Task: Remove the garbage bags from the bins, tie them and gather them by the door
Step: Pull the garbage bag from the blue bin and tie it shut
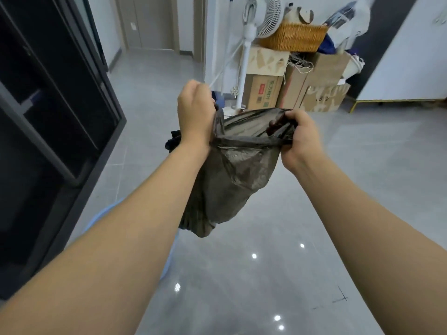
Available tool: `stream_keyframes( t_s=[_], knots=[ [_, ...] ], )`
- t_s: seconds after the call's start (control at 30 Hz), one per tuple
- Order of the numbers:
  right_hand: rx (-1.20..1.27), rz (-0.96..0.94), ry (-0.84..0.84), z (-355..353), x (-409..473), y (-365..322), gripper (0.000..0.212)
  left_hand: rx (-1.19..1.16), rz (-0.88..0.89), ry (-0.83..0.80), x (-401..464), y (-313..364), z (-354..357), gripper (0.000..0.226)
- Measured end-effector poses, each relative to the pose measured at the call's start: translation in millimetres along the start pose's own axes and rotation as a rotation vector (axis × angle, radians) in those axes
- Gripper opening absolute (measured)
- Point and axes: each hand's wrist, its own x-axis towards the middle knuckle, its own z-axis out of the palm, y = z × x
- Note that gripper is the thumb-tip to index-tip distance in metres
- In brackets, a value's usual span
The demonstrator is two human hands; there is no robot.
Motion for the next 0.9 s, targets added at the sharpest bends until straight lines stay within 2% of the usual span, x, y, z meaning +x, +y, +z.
stream_keyframes(
  t_s=[0.1, 0.2, 0.27, 0.37, 0.43, 0.47, 0.53, 0.6, 0.63, 0.7, 0.8, 0.9],
  knots=[
    [-0.086, 0.004, -0.008, -45, 14, -28, 0.018, 0.1, 0.011, -0.047, -13, -7, 47, 0.02],
    [-0.317, 0.06, 0.028, -95, 25, -48, 0.016, 0.295, 0.017, -0.132, -32, -32, 91, 0.022],
    [-0.484, 0.087, 0.093, -133, 36, -55, 0.008, 0.429, 0.033, -0.229, -52, -58, 121, 0.025],
    [-0.727, 0.122, 0.055, -193, 48, -53, 0.003, 0.63, -0.006, -0.4, -85, -112, 160, 0.021],
    [-0.923, 0.175, 0.018, -237, 52, -41, 0.006, 0.735, -0.149, -0.533, -108, -153, 182, 0.016],
    [-1.03, 0.207, 0.009, -259, 53, -34, 0.008, 0.762, -0.274, -0.619, -120, -173, 190, 0.012],
    [-1.24, 0.276, 0.01, -299, 52, -21, 0.008, 0.811, -0.574, -0.823, -144, -205, 201, 0.003],
    [-1.364, 0.341, 0.006, -325, 50, -11, 0.009, 0.917, -0.718, -1.056, -162, -232, 205, 0.003],
    [-1.361, 0.372, 0.002, -334, 50, -8, 0.015, 0.957, -0.728, -1.151, -169, -238, 207, 0.004],
    [-1.254, 0.428, 0.015, -344, 52, -1, 0.025, 0.987, -0.74, -1.239, -174, -242, 211, 0.008],
    [-1.001, 0.446, 0.136, -343, 59, 10, 0.03, 1.008, -0.827, -1.216, -166, -236, 208, 0.027],
    [-0.667, 0.424, 0.304, -333, 67, 20, 0.04, 1.203, -1.034, -1.269, -147, -236, 187, 0.037]
  ],
)
